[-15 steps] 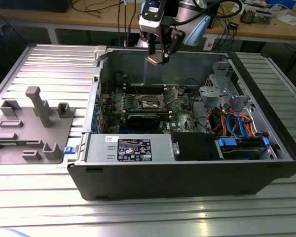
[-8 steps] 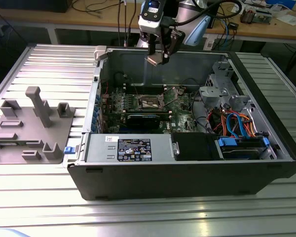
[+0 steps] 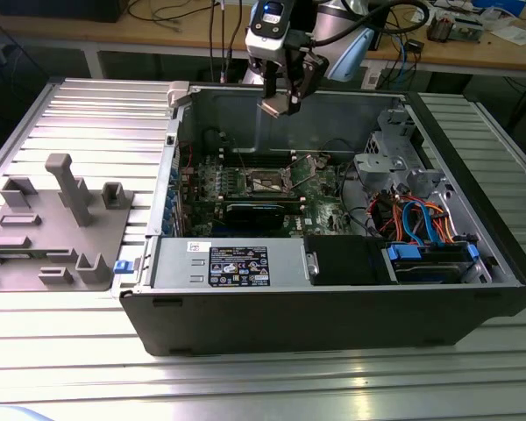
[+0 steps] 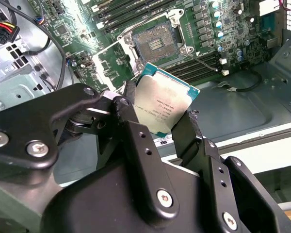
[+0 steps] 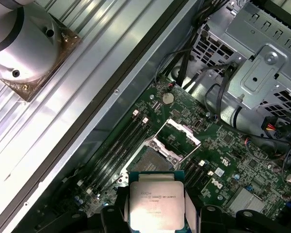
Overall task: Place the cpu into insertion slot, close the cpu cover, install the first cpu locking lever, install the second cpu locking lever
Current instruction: 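Place the cpu into insertion slot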
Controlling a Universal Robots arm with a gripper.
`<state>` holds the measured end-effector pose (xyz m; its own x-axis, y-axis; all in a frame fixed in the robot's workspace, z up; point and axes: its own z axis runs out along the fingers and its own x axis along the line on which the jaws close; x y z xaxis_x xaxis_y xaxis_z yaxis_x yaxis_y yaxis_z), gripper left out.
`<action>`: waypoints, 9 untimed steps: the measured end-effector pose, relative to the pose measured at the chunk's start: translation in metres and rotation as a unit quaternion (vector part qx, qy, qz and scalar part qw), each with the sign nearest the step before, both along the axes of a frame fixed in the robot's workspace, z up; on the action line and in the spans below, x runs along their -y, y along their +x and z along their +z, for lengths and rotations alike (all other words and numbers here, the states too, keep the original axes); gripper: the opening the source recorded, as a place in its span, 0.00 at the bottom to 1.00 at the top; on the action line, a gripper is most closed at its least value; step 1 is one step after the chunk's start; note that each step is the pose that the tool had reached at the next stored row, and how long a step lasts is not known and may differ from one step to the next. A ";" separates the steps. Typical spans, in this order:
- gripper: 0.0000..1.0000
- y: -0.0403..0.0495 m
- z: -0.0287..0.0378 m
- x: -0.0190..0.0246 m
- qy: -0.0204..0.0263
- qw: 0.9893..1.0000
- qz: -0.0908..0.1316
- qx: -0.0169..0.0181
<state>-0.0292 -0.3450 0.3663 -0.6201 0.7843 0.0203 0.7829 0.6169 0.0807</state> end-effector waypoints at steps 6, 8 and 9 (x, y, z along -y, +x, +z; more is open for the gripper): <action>0.54 0.0000 -0.0004 0.0000 0.000 1.000 -0.002 -0.001; 0.54 0.0000 -0.0005 0.0000 0.000 1.000 -0.003 -0.001; 0.54 0.0000 -0.0005 0.0000 0.000 1.000 -0.003 -0.001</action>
